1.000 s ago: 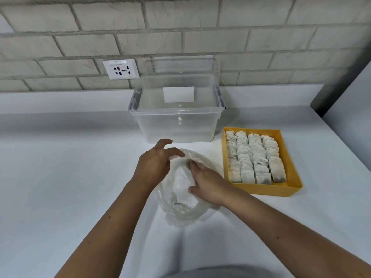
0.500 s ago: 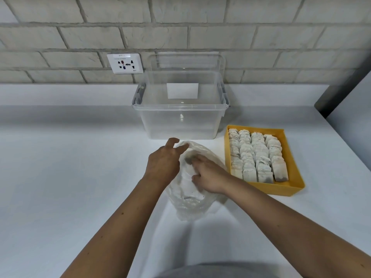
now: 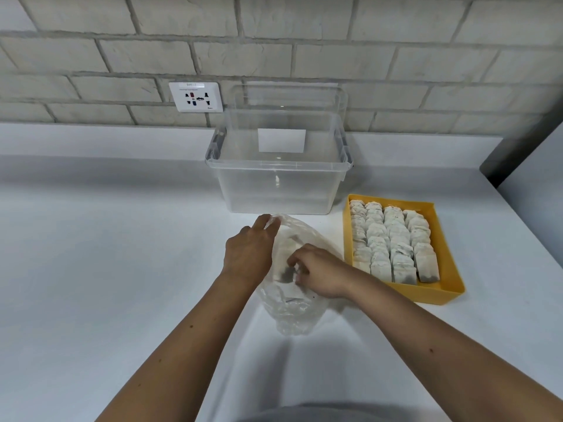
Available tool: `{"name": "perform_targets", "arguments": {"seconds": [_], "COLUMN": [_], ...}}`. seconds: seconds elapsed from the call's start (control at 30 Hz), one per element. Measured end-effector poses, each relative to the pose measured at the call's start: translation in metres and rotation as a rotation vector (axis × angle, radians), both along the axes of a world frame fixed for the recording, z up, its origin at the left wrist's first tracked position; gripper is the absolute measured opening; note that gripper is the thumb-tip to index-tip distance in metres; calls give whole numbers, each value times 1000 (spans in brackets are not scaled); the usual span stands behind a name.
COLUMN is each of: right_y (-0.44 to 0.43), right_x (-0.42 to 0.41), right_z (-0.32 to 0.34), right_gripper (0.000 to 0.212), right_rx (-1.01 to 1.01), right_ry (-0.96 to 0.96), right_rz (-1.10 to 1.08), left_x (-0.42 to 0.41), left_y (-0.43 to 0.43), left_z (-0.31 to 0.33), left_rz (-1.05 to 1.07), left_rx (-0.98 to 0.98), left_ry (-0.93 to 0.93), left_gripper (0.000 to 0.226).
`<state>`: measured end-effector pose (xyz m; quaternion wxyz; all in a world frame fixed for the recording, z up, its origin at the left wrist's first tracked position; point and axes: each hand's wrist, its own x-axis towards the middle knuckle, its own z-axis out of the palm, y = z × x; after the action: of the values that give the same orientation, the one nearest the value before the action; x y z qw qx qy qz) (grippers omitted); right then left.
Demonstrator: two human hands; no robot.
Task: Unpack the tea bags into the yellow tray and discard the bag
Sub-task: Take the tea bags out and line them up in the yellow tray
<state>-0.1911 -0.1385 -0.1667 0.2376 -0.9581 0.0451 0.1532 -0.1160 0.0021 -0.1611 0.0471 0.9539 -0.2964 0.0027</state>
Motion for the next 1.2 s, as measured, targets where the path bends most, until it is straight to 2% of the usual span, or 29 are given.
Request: {"name": "perform_targets", "arguments": {"seconds": [0.13, 0.27, 0.4, 0.5, 0.57, 0.77, 0.93, 1.03, 1.1, 1.2], "right_y": [-10, -7, -5, -8, -9, -4, 0, 10, 14, 15], "right_x": [-2, 0, 0, -4, -7, -5, 3, 11, 16, 15], "right_z": [11, 3, 3, 21, 36, 39, 15, -2, -11, -9], "right_gripper": [40, 42, 21, 14, 12, 7, 35, 52, 44, 16], "right_rx": [-56, -125, -140, -23, 72, 260, 108, 98, 80, 44], "right_ry": [-114, -71, -121, -244, -304, -333, -145, -83, -86, -132], "right_rz": [-130, -124, -143, -188, -203, -264, -191, -181, -184, -166], "left_x": [-1, -3, -5, -4, -4, -3, -2, -3, -4, -6], "left_y": [4, 8, 13, 19, 20, 17, 25, 28, 28, 30], "left_z": [1, 0, 0, 0, -1, -4, 4, 11, 14, 17], "left_rz": [-22, -40, -80, -117, -159, -121, -18, 84, 122, 159], "left_rx": [-20, -31, -115, -296, -323, -395, -444, -570, -625, -678], "left_ry": [21, 38, 92, 235, 260, 86, -14, 109, 232, 350], "left_gripper": [74, 72, 58, 52, 50, 25, 20, 24, 18, 12]}}
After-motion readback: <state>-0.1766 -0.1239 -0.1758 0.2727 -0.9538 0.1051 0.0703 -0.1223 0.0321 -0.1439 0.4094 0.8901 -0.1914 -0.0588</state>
